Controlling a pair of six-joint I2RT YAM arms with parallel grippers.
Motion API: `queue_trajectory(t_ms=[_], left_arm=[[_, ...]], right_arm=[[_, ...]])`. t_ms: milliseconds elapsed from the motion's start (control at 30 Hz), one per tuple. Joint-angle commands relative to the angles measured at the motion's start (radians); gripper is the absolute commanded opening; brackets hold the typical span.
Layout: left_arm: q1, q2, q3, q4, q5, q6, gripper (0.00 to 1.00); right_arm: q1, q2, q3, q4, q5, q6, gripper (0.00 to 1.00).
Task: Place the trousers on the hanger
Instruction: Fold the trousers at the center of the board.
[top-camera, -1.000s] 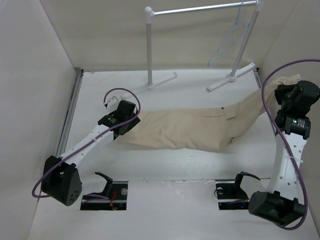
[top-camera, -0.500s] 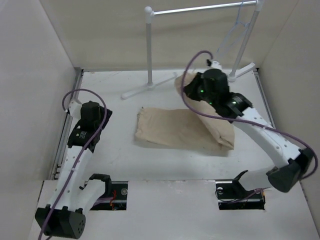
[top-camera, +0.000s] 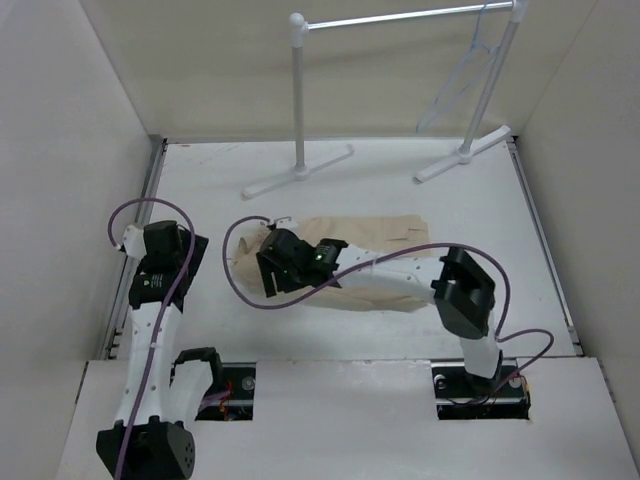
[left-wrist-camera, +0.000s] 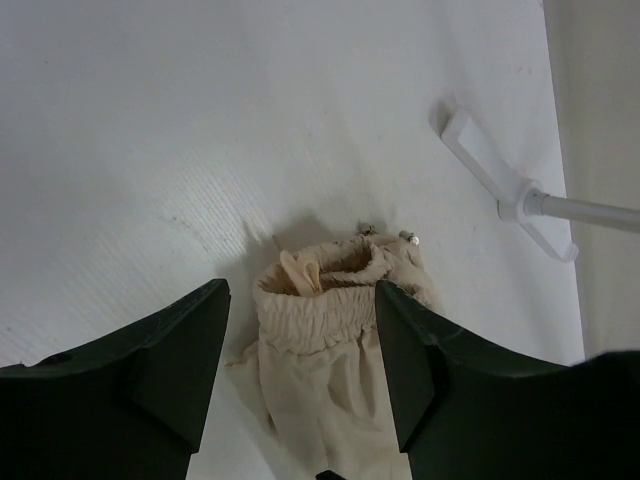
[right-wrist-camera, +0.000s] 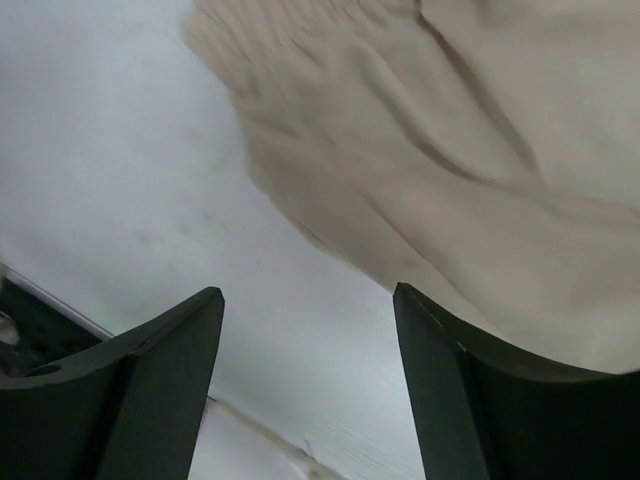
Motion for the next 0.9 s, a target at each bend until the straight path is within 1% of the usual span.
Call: queue_trajectory(t_ms=[0,67,100,133,167,233,267,300,333,400,467,533,633,733,867], left_arm=[[-0.068,0.012,0.024,0.034,0.019,0.013,0.57],[-0.162,0.057,0.041,0.061,0.002,0.002,0.55],[-0.22,0.09,0.05,0.083,-0.01,-0.002,0.54],[-0.287,0.126,0.061,0.11,-0.026,-0.01,0.53],[-0.356,0.171,0.076,0.137,-0.041,-0.019,0.53],[-0.499,0.281,0.114,0.2,-0.072,-0.022,0.53],[-0.56,0.345,0.137,0.234,-0.079,-0.021,0.53],[-0.609,0.413,0.16,0.263,-0.078,-0.016,0.53],[-0.645,0.477,0.186,0.287,-0.072,-0.011,0.53],[-0.676,0.579,0.216,0.332,-0.069,0.002,0.54],[-0.677,0.674,0.231,0.389,-0.051,0.005,0.55],[-0.659,0.76,0.249,0.418,-0.034,0.019,0.55],[-0.603,0.846,0.248,0.435,-0.044,0.032,0.54],[-0.541,0.875,0.214,0.449,-0.056,0.032,0.54],[-0.481,0.837,0.127,0.441,-0.101,0.05,0.54]], right_arm=[[-0.102,-0.263,-0.077,0.063,-0.01,0.002,0.75],[-0.16,-0.398,-0.202,0.113,-0.035,0.0,0.75],[-0.192,-0.459,-0.266,0.13,-0.05,0.0,0.73],[-0.226,-0.516,-0.334,0.143,-0.065,0.002,0.68],[-0.266,-0.57,-0.406,0.156,-0.074,0.008,0.61],[-0.353,-0.659,-0.551,0.177,-0.094,0.031,0.34],[-0.402,-0.696,-0.617,0.182,-0.117,0.052,0.25],[-0.455,-0.729,-0.686,0.191,-0.145,0.072,0.2],[-0.502,-0.759,-0.751,0.214,-0.168,0.087,0.17],[-0.579,-0.803,-0.86,0.267,-0.208,0.109,0.16],[-0.651,-0.825,-0.941,0.292,-0.249,0.129,0.16],[-0.693,-0.854,-1.0,0.269,-0.256,0.152,0.16],[-0.72,-0.911,-1.084,0.214,-0.23,0.193,0.16],[-0.727,-0.957,-1.17,0.159,-0.213,0.244,0.15],[-0.704,-0.983,-1.245,0.143,-0.213,0.307,0.16]])
